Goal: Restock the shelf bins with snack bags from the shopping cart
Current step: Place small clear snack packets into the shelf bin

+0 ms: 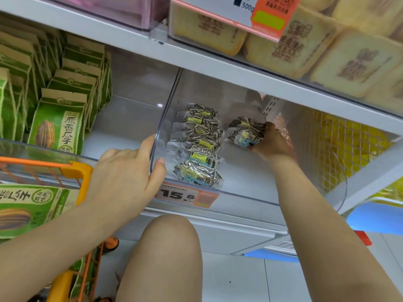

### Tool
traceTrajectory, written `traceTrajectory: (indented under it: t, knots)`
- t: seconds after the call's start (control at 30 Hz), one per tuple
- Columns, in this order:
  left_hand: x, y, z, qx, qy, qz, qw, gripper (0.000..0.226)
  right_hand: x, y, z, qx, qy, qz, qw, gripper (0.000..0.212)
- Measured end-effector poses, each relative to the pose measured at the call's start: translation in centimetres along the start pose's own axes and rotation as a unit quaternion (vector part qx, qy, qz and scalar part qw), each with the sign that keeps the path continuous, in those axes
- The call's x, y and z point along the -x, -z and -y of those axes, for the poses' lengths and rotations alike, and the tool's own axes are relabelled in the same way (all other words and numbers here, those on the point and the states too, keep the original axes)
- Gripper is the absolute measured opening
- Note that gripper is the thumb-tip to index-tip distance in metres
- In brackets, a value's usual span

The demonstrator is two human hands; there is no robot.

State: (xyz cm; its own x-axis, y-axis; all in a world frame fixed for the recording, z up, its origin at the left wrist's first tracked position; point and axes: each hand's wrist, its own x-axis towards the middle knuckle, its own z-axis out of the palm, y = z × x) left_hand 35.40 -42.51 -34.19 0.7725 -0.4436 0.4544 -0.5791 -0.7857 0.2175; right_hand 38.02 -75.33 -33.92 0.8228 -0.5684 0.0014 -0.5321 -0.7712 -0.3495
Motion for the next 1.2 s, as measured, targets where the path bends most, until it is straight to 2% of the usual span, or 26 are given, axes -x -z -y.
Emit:
traceTrajectory:
  t: [0.1, 0.2, 0.37, 0.57, 0.77, 0.9, 1.03, 1.13, 1.2]
  knots:
    - [0.0, 0.1, 0.0, 0.002, -0.001, 0.0, 1.0, 0.045, -0.2, -0.5, 0.2, -0.036, 0.012, 0.011, 0.999, 0.088]
    - [0.0, 0.2, -0.1, 0.006, -0.003, -0.002, 1.0, 0.044, -0.2, -0.6, 0.2, -0.037, 0.028, 0.004, 0.999, 0.085]
    - [0.2, 0.0, 0.0, 0.01, 0.001, -0.009, 1.0, 0.043, -0.2, -0.9, 1.1, -0.079, 0.067, 0.033, 0.994, 0.096]
    - [0.0, 0.0, -0.1, 0.009, 0.001, -0.013, 1.0, 0.042, -0.6, -1.0, 0.8, -0.081, 0.048, 0.021, 0.995, 0.094]
    - [0.1, 0.0, -0.1, 0.007, 0.01, -0.009, 1.0, 0.043, -0.8, -1.5, 0.9, -0.11, 0.035, 0.058, 0.992, 0.111]
    - [0.1, 0.1, -0.2, 0.012, 0.013, 0.001, 1.0, 0.044, -0.9, -1.1, 1.0, -0.157, -0.006, 0.062, 0.986, 0.1]
    - [0.1, 0.2, -0.3, 0.006, 0.013, 0.003, 1.0, 0.044, -0.7, -0.9, 1.1, -0.165, -0.007, 0.073, 0.984, 0.093]
    - [0.3, 0.1, -0.1, 0.002, 0.013, 0.008, 1.0, 0.045, -0.3, -0.4, 1.5, -0.173, -0.017, 0.037, 0.984, 0.088]
    - [0.3, 0.1, 0.0, 0.002, 0.011, 0.008, 1.0, 0.045, 0.1, -0.1, 1.7, -0.171, -0.009, -0.015, 0.985, 0.079]
